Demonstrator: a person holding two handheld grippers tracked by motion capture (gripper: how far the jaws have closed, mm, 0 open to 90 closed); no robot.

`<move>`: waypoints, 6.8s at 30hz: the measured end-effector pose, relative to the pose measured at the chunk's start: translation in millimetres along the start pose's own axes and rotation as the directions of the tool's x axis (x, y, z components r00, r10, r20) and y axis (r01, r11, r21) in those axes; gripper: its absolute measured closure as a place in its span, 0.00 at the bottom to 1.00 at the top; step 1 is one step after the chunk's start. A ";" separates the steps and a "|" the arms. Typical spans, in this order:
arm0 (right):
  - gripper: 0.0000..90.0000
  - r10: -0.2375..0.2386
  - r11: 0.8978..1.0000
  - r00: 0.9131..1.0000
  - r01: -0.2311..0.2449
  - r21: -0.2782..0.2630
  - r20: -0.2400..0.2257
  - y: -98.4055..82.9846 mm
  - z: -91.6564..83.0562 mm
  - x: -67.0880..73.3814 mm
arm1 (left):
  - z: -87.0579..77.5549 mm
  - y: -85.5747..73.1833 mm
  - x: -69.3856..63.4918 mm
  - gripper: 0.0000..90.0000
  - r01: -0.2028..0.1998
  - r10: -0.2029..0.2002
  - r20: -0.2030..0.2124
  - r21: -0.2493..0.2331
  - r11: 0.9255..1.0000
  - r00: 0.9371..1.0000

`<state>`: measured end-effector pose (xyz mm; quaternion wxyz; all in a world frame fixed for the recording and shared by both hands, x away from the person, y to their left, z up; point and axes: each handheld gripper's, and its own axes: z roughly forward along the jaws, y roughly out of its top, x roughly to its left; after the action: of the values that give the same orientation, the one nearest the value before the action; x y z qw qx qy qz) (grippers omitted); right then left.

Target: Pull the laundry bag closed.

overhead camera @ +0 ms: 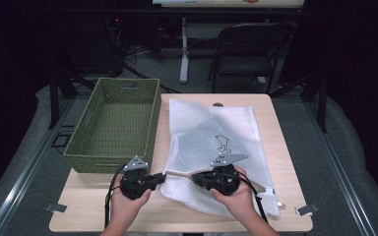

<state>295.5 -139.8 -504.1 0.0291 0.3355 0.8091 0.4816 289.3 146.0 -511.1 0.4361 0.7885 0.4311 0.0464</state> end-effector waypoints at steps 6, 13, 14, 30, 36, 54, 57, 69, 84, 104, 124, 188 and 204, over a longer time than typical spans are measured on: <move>0.97 0.017 1.000 1.000 -0.017 0.003 0.017 -8.1 -8.6 -6.1 | 0.1 -0.5 0.6 0.95 0.003 -0.003 -0.002 0.001 1.000 1.000; 0.97 0.033 0.999 0.999 -0.033 -0.006 0.017 -12.5 -17.7 -10.2 | 0.6 -1.2 0.3 0.95 0.007 -0.007 0.006 -0.001 1.000 1.000; 0.97 0.031 0.999 0.999 -0.031 -0.007 0.019 -12.9 -17.6 -10.1 | 0.6 -1.3 0.0 0.95 0.002 -0.002 0.002 -0.001 1.000 1.000; 0.97 0.012 1.000 1.000 -0.012 0.001 0.025 -15.6 -14.1 -8.5 | 16.9 -2.2 5.7 0.45 0.053 -0.056 0.079 0.037 0.998 0.995; 0.97 0.011 1.000 1.000 -0.011 0.001 0.026 -16.1 -14.3 -8.1 | 29.7 -2.7 7.9 0.41 0.088 -0.097 0.141 0.071 0.994 0.985; 0.97 0.023 1.000 0.999 -0.023 0.001 0.034 -19.4 -11.5 -10.1 | 42.9 6.3 1.0 0.54 0.075 -0.080 0.130 0.042 0.996 0.988; 0.97 0.016 1.000 0.999 -0.016 0.000 0.035 -19.4 -9.7 -8.7 | 42.8 7.0 -1.4 0.63 0.058 -0.062 0.097 0.038 0.998 0.993; 0.97 0.011 1.000 0.998 -0.011 0.003 0.056 -19.0 -5.9 -5.4 | 41.0 6.2 -6.2 0.85 0.037 -0.038 0.044 0.011 0.999 0.998; 0.97 0.007 0.999 0.997 -0.010 0.031 0.083 -22.8 -8.3 -8.4 | 38.0 5.9 -6.3 0.91 0.028 -0.028 0.016 0.004 1.000 0.999; 0.97 0.129 0.991 0.984 -0.133 0.027 0.123 -50.9 -51.7 -39.6 | 35.5 0.8 -0.8 0.91 0.033 -0.033 -0.002 0.012 0.999 0.999; 0.97 0.170 0.984 0.970 -0.177 0.022 0.176 -69.3 -79.6 -55.1 | 36.0 -0.9 -0.4 0.91 0.025 -0.025 -0.003 0.018 1.000 1.000; 0.97 0.309 0.944 0.874 -0.330 -0.009 0.374 -121.2 -144.8 -94.3 | 36.0 -7.8 10.3 0.87 0.027 -0.025 -0.047 0.040 0.999 0.999; 0.89 0.284 0.952 0.880 -0.307 0.000 0.381 -121.0 -138.7 -92.1 | 31.2 -10.3 12.1 0.59 0.022 -0.015 -0.121 0.057 0.998 0.993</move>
<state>253.0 -335.4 -552.1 0.0999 0.5415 0.7420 0.3824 304.3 137.1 -541.5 0.3863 0.7928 0.4651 0.0772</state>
